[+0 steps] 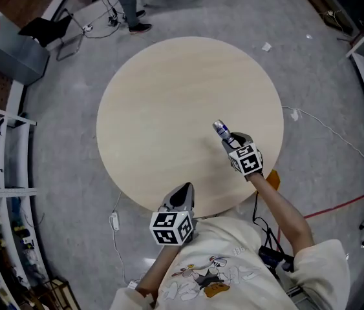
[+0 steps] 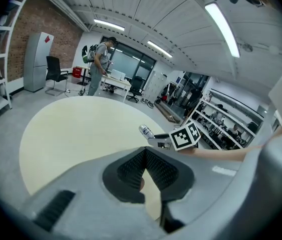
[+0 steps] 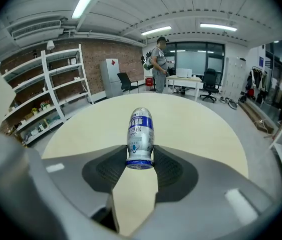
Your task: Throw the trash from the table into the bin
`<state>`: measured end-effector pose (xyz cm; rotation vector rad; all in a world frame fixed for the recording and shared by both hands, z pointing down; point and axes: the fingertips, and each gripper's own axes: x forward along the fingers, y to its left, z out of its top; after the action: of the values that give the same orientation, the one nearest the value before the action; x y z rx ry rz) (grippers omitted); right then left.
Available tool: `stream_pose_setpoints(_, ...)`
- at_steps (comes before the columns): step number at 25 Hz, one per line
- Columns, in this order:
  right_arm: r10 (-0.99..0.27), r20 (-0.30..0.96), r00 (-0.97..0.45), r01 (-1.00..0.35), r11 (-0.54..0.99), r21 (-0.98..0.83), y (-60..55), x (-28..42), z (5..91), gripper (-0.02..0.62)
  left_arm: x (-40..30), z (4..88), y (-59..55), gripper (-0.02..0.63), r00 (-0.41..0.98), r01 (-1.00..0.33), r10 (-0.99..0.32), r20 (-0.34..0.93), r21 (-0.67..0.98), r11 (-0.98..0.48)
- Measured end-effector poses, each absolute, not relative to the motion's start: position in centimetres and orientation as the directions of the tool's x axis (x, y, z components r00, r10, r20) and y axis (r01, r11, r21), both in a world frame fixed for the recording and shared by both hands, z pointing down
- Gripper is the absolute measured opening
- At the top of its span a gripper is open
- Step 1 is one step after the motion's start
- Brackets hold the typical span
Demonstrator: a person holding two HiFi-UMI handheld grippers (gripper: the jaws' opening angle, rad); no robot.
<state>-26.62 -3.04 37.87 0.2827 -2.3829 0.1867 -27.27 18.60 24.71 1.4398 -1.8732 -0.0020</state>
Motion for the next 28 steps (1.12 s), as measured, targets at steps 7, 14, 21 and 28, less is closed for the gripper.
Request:
stream_pose_setpoints(7,-0.167,0.670,-0.723,-0.269,0.962,-0.051,3.3,-27.3,35.9,0.173,-29.8,24.2,21.1,0.004,-0.008,-0.850,-0.865,0.502,0.452,0.270)
stream_pose_setpoints(14,-0.193,0.656,-0.729,-0.318,0.945,-0.076,10.8,-28.2,34.8,0.173,-32.2,23.7,24.8,0.004,0.080,-0.870,-0.867,0.492,0.459,0.180)
stream_pose_setpoints(21,-0.228,0.650,-0.725,-0.375,0.922,-0.096,16.3,-27.7,35.1,0.173,-31.5,25.4,27.7,0.003,0.191,-0.870,-0.849,0.492,0.486,0.086)
stream_pose_setpoints(28,-0.253,0.667,-0.700,-0.420,0.902,-0.099,17.9,-24.6,35.6,0.173,-29.6,25.6,26.9,0.004,0.266,-0.860,-0.838,0.476,0.510,0.017)
